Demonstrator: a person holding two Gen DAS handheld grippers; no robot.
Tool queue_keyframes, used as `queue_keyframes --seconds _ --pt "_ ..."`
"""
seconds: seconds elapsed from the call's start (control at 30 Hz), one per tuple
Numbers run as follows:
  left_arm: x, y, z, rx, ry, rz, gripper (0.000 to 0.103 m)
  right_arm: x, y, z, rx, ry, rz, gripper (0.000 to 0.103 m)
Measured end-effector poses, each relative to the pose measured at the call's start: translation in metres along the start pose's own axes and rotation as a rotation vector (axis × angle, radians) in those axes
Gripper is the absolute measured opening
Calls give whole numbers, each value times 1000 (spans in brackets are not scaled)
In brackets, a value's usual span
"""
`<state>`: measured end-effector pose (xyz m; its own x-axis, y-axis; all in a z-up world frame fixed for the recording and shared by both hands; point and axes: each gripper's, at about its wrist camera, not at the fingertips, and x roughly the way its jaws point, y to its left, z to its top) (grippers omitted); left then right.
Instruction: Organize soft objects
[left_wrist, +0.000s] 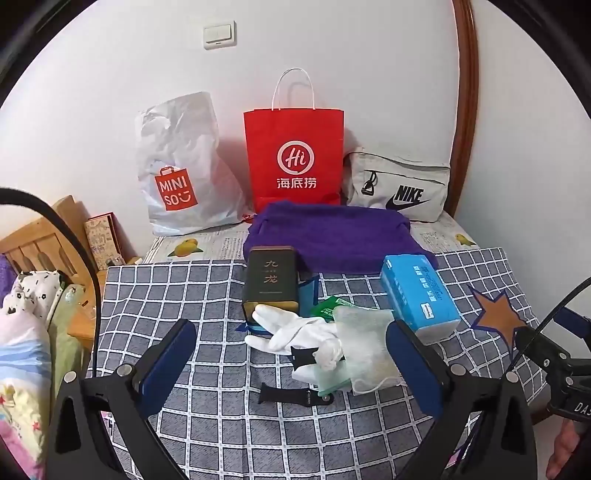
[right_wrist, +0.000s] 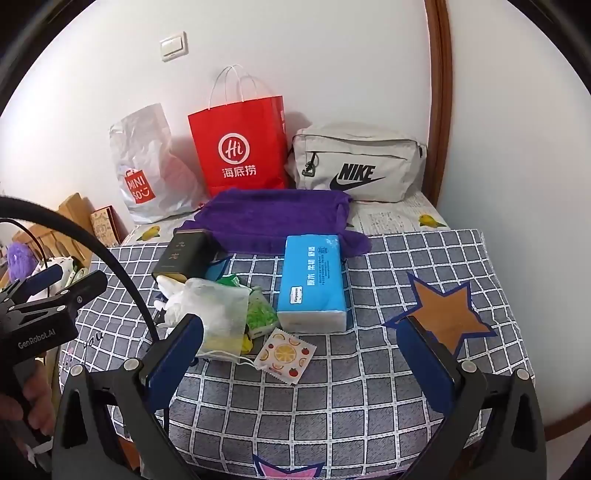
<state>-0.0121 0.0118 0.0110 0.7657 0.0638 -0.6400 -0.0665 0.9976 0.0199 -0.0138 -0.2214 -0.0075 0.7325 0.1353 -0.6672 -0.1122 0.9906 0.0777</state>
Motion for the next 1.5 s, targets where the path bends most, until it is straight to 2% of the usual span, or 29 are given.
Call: queue_keyframes --seconds 0.97,1.5 --pt "0 4 2 2 0 9 103 -11 1 1 -7 -20 16 103" --pt "-12 5 2 7 -27 43 103 -18 3 4 4 -39 24 103"
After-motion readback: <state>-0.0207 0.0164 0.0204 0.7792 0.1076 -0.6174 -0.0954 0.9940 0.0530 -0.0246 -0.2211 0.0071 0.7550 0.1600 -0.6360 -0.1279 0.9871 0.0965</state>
